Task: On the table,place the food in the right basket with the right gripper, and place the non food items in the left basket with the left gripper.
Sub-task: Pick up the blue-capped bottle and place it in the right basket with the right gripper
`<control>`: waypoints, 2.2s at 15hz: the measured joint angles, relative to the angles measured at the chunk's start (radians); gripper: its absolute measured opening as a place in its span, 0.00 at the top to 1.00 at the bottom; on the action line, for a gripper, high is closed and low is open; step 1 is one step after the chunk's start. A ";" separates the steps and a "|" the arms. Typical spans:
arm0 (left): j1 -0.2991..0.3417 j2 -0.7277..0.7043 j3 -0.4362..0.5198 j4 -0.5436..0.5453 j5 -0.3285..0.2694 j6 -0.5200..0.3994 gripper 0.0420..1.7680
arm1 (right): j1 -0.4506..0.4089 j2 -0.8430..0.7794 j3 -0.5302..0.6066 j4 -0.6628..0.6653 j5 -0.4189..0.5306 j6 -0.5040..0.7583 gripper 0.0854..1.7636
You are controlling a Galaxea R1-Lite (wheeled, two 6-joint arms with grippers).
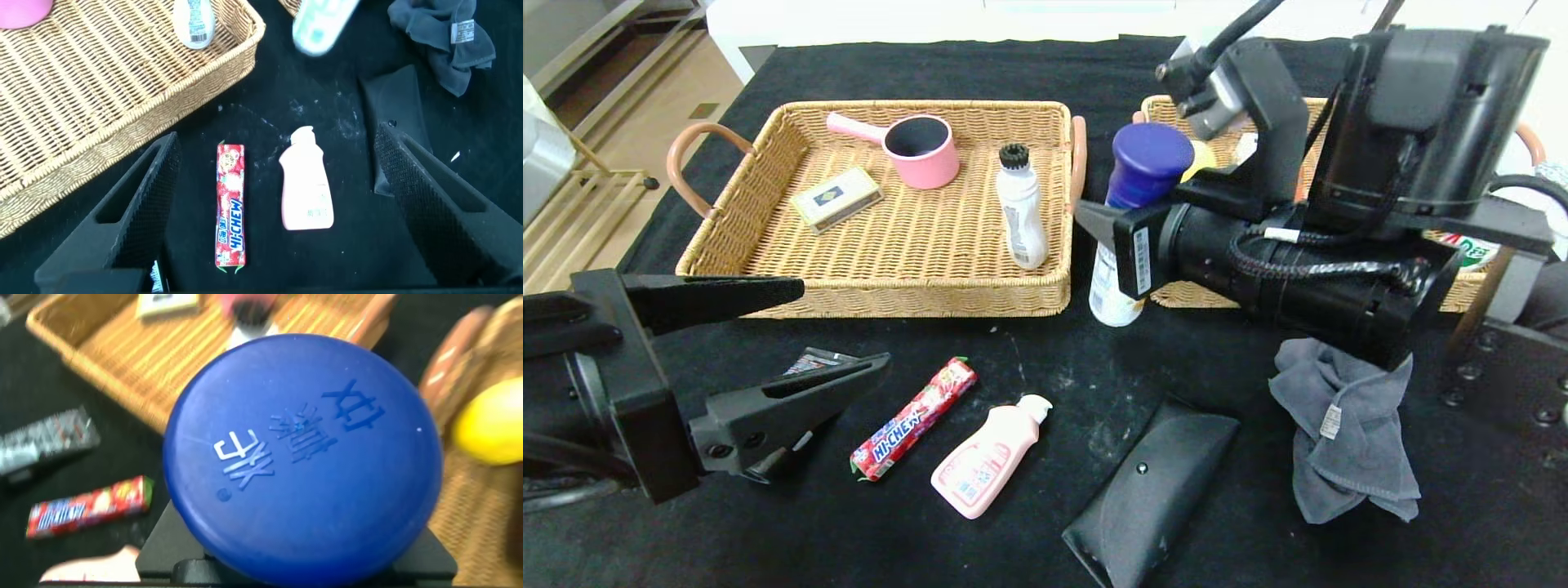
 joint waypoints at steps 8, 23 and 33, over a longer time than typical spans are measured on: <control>0.000 -0.005 -0.001 0.000 0.000 0.000 0.03 | -0.121 -0.068 -0.145 0.096 -0.041 0.000 0.55; 0.001 -0.006 -0.002 0.000 0.000 -0.001 0.03 | -0.498 -0.126 -0.092 0.110 -0.036 0.047 0.55; 0.000 -0.003 0.000 0.000 0.000 -0.002 0.03 | -0.649 -0.137 0.007 0.098 -0.034 0.112 0.55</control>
